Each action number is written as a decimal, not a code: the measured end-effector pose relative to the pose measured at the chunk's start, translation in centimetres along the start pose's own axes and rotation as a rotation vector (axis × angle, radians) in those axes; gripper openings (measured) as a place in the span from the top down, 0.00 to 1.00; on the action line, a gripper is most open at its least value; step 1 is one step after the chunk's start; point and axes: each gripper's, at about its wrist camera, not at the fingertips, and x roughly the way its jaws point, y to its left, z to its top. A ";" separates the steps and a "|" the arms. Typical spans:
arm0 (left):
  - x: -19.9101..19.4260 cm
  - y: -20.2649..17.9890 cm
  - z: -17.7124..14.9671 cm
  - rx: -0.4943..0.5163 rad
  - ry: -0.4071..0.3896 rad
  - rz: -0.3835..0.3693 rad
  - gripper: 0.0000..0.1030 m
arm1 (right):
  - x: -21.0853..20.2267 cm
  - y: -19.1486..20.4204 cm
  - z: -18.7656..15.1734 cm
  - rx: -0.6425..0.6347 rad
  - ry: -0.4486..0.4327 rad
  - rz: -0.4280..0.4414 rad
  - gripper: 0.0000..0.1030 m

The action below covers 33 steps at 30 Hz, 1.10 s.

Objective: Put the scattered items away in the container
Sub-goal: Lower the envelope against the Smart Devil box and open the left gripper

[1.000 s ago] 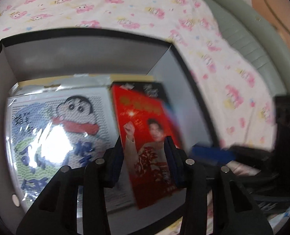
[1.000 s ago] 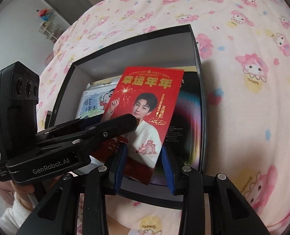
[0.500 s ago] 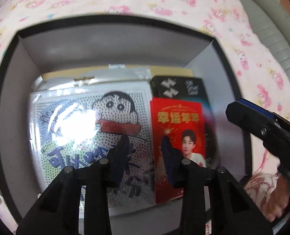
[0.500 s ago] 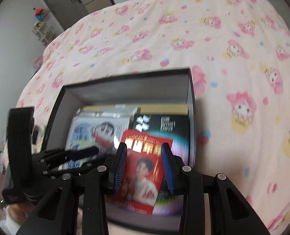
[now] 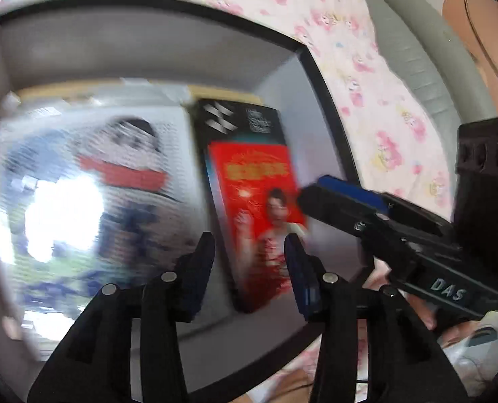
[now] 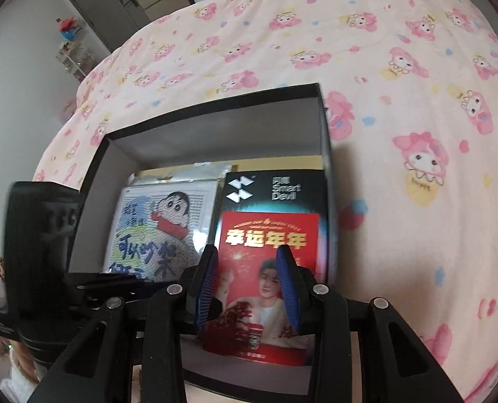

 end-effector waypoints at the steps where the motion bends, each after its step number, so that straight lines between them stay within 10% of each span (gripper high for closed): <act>1: -0.3 0.1 -0.1 0.003 -0.024 0.042 0.58 | 0.1 0.2 0.0 -0.004 -0.003 0.011 0.68; 8: -0.8 2.2 0.1 -0.027 -0.073 0.218 0.58 | 2.0 2.4 -0.8 -0.097 0.054 -0.025 0.68; 23: 0.0 1.5 1.2 -0.014 -0.067 0.128 0.60 | 4.3 2.2 -2.1 -0.101 0.166 -0.039 0.68; 33: 2.9 -1.1 3.8 -0.009 0.034 0.025 0.70 | -3.3 -1.0 0.8 -0.004 -0.152 -0.088 0.68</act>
